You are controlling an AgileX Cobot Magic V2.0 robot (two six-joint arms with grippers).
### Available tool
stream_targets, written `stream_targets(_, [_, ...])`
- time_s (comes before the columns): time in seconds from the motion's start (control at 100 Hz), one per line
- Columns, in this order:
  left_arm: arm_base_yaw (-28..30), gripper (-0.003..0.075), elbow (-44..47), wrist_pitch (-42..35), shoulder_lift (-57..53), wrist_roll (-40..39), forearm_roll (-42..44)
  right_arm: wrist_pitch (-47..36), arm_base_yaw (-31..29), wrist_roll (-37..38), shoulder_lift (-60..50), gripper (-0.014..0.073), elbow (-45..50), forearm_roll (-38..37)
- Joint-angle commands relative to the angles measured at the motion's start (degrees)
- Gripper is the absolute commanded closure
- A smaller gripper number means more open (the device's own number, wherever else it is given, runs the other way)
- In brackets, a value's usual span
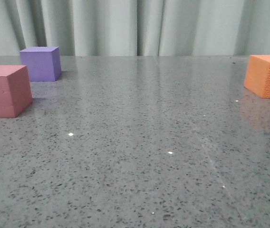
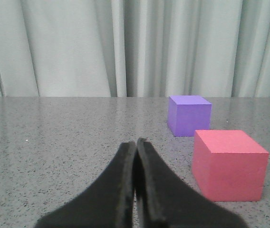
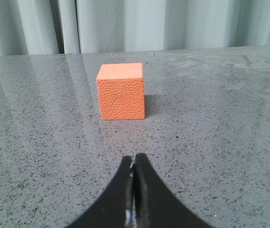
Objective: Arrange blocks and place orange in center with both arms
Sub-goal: 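Move the right gripper toward the orange cube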
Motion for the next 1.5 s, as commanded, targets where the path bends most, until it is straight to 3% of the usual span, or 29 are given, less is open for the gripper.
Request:
stream_targets(0.0, [0.1,0.0739,3.3,-4.7,-2.0,0.0,-0.5,-6.1,-0.3,-0.6,-1.2,0.0661,-0.8,-0.1])
stream_targets(0.13, [0.1,0.0739,3.3,-4.7,-2.0,0.0,-0.5,-13.0,-0.3,-0.3,-1.2,0.0661,-0.8,-0.1])
stream_targets(0.24, [0.1,0.0739,3.3,-4.7,-2.0,0.0,-0.5,-11.9,-0.3,-0.3,-1.0,0.0661,-3.1,-0.1])
stream_targets(0.47, [0.1,0.0739,3.3,-4.7,-2.0,0.0,-0.5,7.6,-0.2,-0.3,5.0,0.0661,-18.4,-0.1])
stream_targets(0.62, [0.1,0.0739,3.3,-4.7,-2.0,0.0,-0.5,19.3,-0.2,-0.3,16.5,0.0661,-29.3,-0.1])
stream_targets(0.83, [0.1,0.0739,3.3,-4.7,-2.0,0.0,-0.5,28.7,-0.2,-2.1,33.7,0.0661,-41.5,-0.1])
stream_targets(1.15, [0.1,0.0739,3.3,-4.7,-2.0,0.0,-0.5,26.0,-0.2,-2.1,50.6,0.0661,-46.5,-0.1])
stream_targets(1.41, [0.1,0.0739,3.3,-4.7,-2.0,0.0,-0.5,26.2,-0.2,-2.1,53.6,0.0657,-46.5,-0.1])
stream_targets(1.49, [0.1,0.0739,3.3,-4.7,-2.0,0.0,-0.5,26.3,-0.2,-2.1,53.6,0.0595,-46.5,-0.1])
